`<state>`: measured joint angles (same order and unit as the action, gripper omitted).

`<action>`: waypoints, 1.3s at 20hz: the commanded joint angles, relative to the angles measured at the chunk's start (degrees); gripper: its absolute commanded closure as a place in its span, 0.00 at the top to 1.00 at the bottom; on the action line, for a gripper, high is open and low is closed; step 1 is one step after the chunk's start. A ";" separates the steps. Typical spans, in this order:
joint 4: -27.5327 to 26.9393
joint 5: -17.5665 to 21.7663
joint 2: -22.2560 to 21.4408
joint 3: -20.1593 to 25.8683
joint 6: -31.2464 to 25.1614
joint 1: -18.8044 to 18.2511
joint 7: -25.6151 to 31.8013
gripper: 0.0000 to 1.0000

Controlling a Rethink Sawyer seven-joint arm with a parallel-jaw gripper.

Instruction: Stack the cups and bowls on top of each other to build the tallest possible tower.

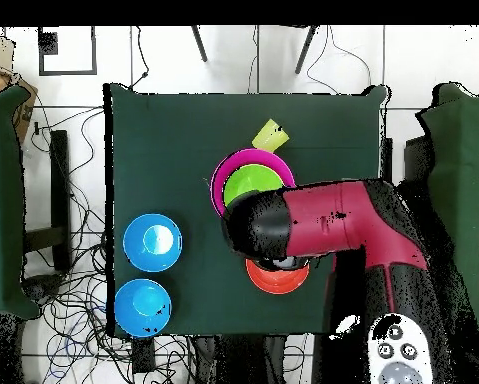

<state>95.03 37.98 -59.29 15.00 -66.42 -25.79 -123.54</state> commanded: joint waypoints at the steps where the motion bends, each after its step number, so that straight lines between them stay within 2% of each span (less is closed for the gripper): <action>1: -2.70 6.74 1.05 1.30 -7.26 3.34 11.72 0.00; 6: -3.95 9.83 2.13 0.36 -7.84 5.57 8.82 0.00; 26: -6.19 18.30 1.93 -2.37 -11.99 9.93 7.91 0.00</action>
<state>90.20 50.42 -59.24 13.94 -72.49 -17.59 -123.54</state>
